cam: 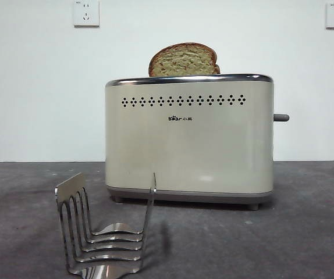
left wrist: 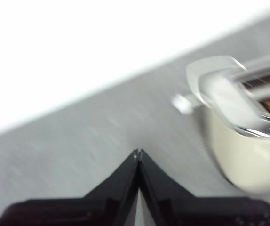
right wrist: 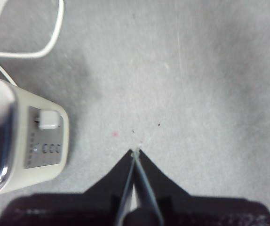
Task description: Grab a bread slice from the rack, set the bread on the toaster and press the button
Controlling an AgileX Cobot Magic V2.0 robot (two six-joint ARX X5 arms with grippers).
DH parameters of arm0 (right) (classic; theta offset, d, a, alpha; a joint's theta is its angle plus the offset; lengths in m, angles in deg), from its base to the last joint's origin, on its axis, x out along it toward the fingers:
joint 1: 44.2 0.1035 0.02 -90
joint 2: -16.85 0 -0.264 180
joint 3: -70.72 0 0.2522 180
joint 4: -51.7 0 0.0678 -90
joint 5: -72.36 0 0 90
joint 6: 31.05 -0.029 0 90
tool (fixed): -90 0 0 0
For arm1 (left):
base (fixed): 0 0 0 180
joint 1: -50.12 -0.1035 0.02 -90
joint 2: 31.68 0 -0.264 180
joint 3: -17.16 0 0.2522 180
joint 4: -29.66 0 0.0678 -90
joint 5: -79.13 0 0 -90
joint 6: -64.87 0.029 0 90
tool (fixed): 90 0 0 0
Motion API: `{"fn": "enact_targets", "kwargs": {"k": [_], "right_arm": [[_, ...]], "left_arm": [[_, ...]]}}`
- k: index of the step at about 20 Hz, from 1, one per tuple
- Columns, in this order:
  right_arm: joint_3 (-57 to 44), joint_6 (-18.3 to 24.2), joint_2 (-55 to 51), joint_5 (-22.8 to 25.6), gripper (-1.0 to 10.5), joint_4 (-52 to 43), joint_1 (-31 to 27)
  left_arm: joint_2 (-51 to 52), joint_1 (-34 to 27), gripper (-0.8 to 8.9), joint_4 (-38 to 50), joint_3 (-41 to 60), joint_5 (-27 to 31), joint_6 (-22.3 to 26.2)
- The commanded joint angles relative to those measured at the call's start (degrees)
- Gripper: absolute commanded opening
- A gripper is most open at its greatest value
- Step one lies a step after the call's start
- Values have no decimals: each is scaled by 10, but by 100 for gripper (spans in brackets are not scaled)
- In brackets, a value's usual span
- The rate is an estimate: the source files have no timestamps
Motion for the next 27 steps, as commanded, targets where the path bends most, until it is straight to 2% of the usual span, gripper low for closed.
{"fn": "enact_targets", "kwargs": {"k": [1, 2, 4, 7, 10, 13, 18, 27], "right_arm": [[0, 7, 22, 3, -1, -10, 0], [0, 6, 32, 3, -1, -19, 0], [0, 7, 49, 4, -1, -41, 0], [0, 6, 65, 4, -1, -82, 0], [0, 7, 68, 4, -1, -123, 0], [0, 6, 68, 4, 0, -163, 0], [0, 7, 68, 4, 0, -183, 0], [0, 7, 68, 4, 0, -184, 0]], "left_arm": [[105, -46, -4, 163, 196, -64, 5], [159, -68, -4, 216, 275, -93, -17], [246, -95, -4, 271, 392, -101, -66], [341, -112, -4, 285, 504, -101, -111], [401, -112, -4, 285, 568, -99, -139], [406, -108, -4, 257, 585, -89, -155], [406, -89, -4, 238, 585, -24, -155], [396, -87, -4, 244, 585, -26, -168]]}}
